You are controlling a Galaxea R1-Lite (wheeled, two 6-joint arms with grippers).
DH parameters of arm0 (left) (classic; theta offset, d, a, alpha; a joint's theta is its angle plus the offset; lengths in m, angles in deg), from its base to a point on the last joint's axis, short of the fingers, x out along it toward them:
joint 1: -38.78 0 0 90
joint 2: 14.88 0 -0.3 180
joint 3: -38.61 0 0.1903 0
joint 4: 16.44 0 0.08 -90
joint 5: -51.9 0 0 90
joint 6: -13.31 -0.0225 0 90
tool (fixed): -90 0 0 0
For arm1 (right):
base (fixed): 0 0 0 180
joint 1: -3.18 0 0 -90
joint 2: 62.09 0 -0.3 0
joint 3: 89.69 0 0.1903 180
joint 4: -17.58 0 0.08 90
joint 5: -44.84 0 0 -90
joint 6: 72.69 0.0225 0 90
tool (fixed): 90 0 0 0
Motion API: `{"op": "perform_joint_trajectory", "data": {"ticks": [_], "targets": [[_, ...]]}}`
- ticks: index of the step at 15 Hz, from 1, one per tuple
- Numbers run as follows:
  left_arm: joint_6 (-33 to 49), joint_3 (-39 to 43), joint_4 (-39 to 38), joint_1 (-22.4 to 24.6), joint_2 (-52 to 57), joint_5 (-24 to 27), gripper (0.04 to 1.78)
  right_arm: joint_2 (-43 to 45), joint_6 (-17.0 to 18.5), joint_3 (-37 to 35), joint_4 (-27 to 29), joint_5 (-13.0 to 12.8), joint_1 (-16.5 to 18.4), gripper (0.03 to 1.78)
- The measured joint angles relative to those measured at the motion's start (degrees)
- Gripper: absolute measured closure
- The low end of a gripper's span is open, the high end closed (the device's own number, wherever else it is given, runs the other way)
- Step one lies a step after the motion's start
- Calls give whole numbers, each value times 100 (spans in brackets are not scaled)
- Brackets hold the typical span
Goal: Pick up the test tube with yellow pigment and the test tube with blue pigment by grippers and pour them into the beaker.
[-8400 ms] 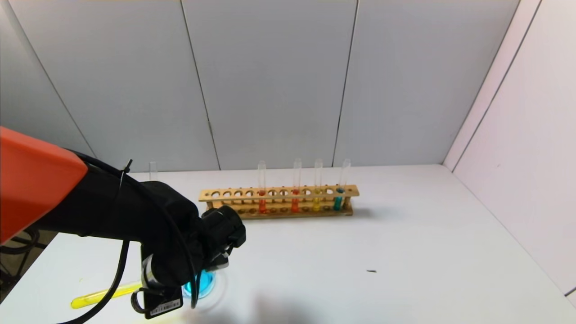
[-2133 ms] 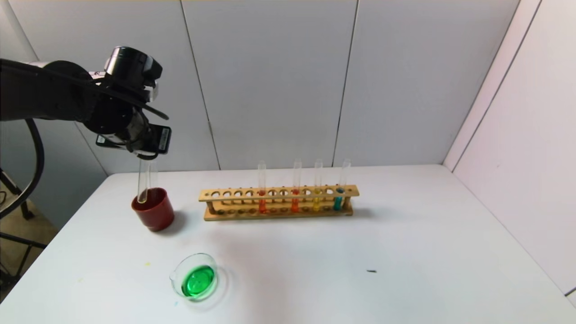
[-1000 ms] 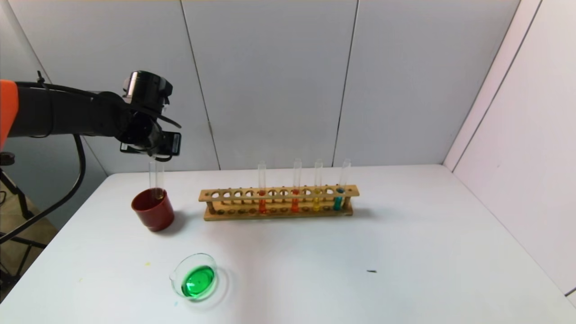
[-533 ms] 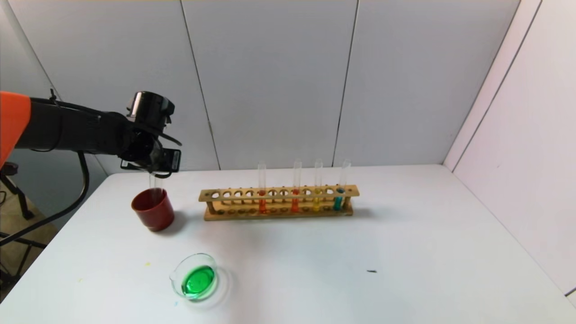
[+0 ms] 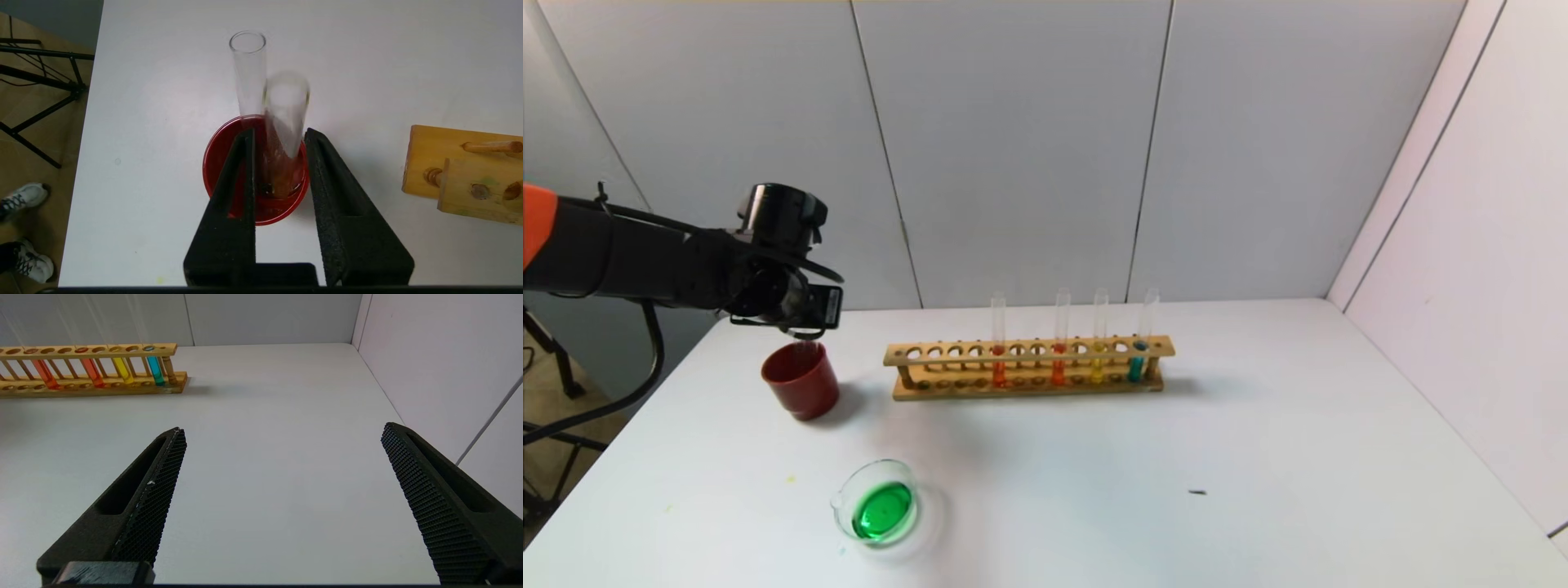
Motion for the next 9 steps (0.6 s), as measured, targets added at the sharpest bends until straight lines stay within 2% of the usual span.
{"op": "perform_joint_trajectory", "data": {"ticks": [2,6,9], "targets": [[6,90,-2,0,69,0,107,0,0,0,0,1,2,7],[9,324,-10,2,277,41,40,0,0,0,0,1,-2,7],[9,553,-7,2,583,102,13,0,-2,0,0,1,-2,7]]}}
